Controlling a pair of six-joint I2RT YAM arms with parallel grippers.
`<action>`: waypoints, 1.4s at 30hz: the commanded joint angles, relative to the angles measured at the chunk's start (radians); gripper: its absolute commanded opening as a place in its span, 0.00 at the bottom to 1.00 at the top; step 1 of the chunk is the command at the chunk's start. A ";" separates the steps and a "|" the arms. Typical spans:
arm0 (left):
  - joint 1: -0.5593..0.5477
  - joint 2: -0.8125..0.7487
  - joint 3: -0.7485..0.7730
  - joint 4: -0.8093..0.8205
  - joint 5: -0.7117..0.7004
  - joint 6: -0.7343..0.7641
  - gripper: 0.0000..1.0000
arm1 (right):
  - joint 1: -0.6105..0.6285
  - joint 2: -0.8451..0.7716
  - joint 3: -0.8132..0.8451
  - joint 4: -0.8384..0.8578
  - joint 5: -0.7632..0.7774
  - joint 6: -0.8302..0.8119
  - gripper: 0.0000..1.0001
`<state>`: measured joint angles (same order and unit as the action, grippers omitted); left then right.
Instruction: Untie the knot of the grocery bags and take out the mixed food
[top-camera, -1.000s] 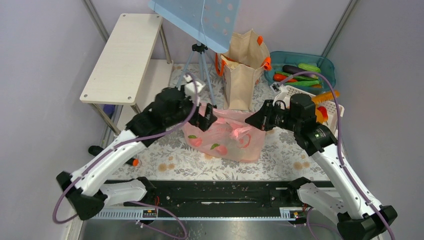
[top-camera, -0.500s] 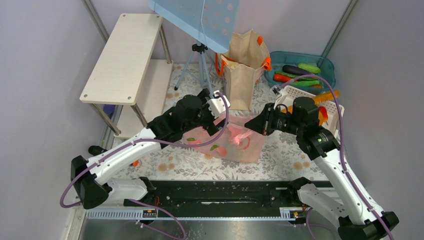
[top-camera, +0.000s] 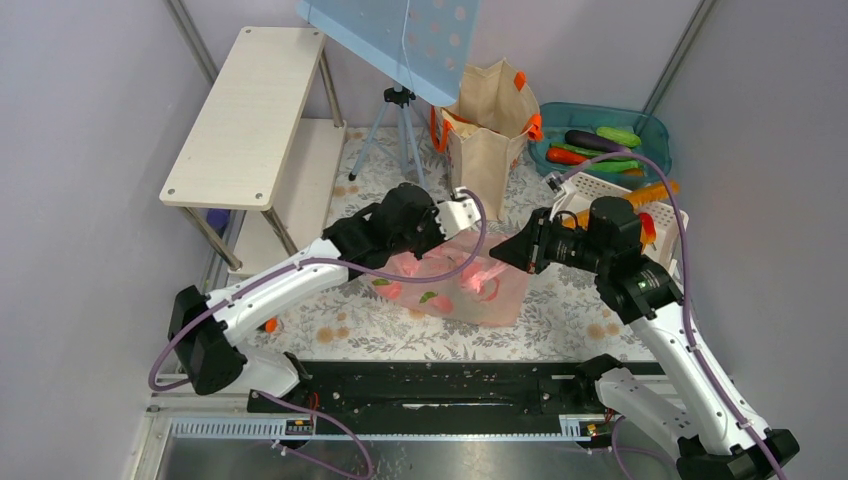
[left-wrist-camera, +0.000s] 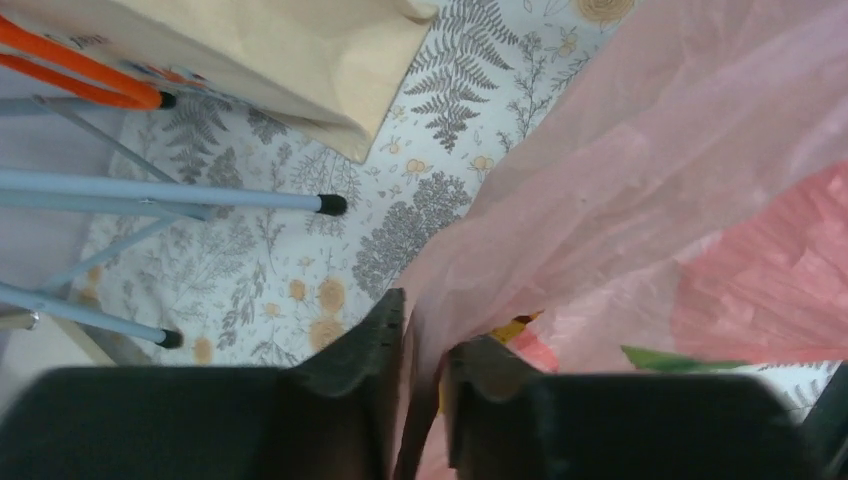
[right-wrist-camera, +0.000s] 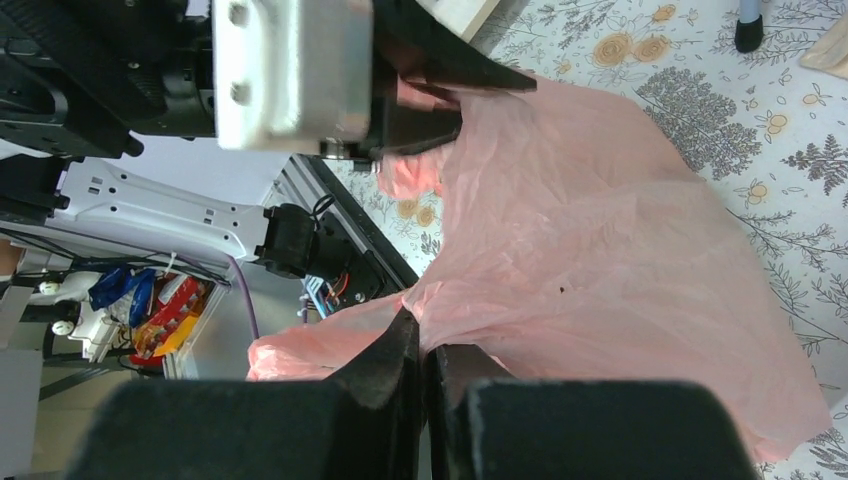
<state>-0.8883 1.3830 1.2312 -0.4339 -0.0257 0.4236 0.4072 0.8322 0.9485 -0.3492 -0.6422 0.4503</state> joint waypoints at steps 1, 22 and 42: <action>0.002 0.010 0.101 -0.025 -0.060 -0.032 0.03 | -0.009 -0.024 0.011 0.038 -0.022 -0.009 0.00; 0.121 -0.276 0.026 -0.025 0.075 -0.369 0.00 | -0.022 -0.008 0.194 -0.180 0.995 -0.266 0.55; 0.166 -0.243 -0.007 0.006 0.196 -0.503 0.00 | 0.263 -0.019 0.171 0.006 0.507 -0.113 0.80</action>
<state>-0.7353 1.1305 1.2167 -0.4976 0.1303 -0.0418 0.5064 0.7414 1.0992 -0.4412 -0.1219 0.3454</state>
